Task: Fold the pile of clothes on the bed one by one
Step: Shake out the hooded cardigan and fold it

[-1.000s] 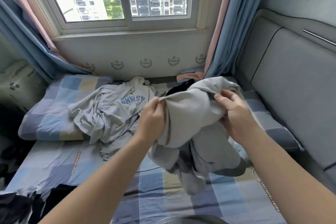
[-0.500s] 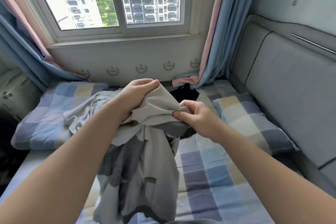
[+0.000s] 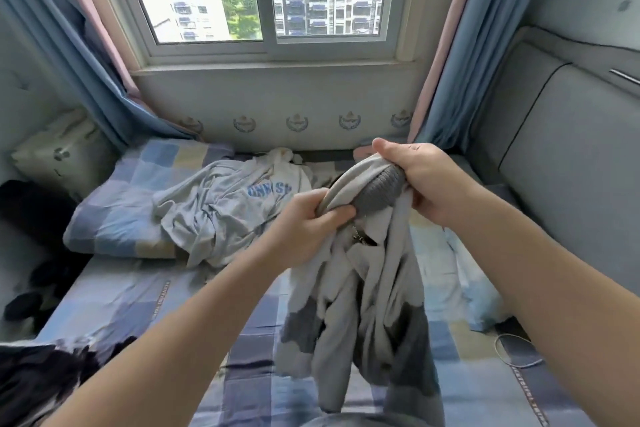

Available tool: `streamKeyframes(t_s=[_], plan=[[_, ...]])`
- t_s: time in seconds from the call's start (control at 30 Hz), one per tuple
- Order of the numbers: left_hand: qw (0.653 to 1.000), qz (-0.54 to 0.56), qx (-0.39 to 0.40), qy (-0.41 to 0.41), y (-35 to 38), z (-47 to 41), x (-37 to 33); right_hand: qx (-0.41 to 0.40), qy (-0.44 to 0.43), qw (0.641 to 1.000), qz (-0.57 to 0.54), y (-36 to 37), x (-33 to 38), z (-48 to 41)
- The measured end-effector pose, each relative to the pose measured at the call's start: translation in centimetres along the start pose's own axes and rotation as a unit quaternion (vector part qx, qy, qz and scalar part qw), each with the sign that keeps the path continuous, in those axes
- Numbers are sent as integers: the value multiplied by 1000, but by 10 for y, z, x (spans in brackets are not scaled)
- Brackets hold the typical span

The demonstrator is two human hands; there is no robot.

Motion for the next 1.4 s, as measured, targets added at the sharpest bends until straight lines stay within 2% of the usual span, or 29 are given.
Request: streamKeyframes(t_s=[0.1,0.17,0.27,0.37,0.43,0.53,0.63,0.7,0.73,0.8,0.87,0.93,1.03,1.17,1.23,1.3,1.4], plan=[[990,58,-101,-76,-9,-3,3,-21,10,1000,-15,-12,-11,-5],[964,167,-154,-136,-13,-5,5,24,1,998,63,-9,-23,1],[937,279,-107,-180,-9,-7,3,111,23,978,173,5,-56,13],[917,341,-43,-202,-3,-7,-6,136,25,981,134,9,-72,16],[912,353,-52,-204,-8,-10,-7,122,-20,987,107,3,-69,17],[934,301,-75,-176,-20,-15,-2,75,-68,990,103,-11,-54,14],[978,115,-89,-151,-24,-18,6,89,-74,990,80,-16,-38,11],[989,-15,-92,-112,-19,-19,10,91,-63,992,52,-14,-29,11],[990,-46,-98,-88,-16,-19,10,84,-47,995,35,-13,-26,10],[995,-19,-94,-35,-7,-16,2,68,-16,997,17,-11,-23,8],[999,23,-38,-4,7,-11,-7,58,-4,998,33,-9,-18,5],[998,-59,-3,1,19,-7,-12,57,-9,996,71,-4,-11,5],[983,-174,-53,35,20,-9,-15,56,-9,991,121,3,0,8],[978,-156,-138,25,13,-7,-18,49,-5,987,150,1,-1,16],[977,-140,-154,38,6,-4,-21,51,-23,981,183,-3,-2,21],[972,-192,-115,66,-4,-5,-21,47,-40,970,236,-7,-2,27],[957,-278,28,81,-13,-4,-17,29,-39,964,262,-4,-2,35]])
Point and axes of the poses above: each hand's wrist, its own z-axis away from the middle knuckle, its own y-axis out of the palm, x = y × z, the point moved 5 cm from there along -z, towards the middle knuckle, and after that the axes turned 7 degrees about y, right-handed, at the moved point
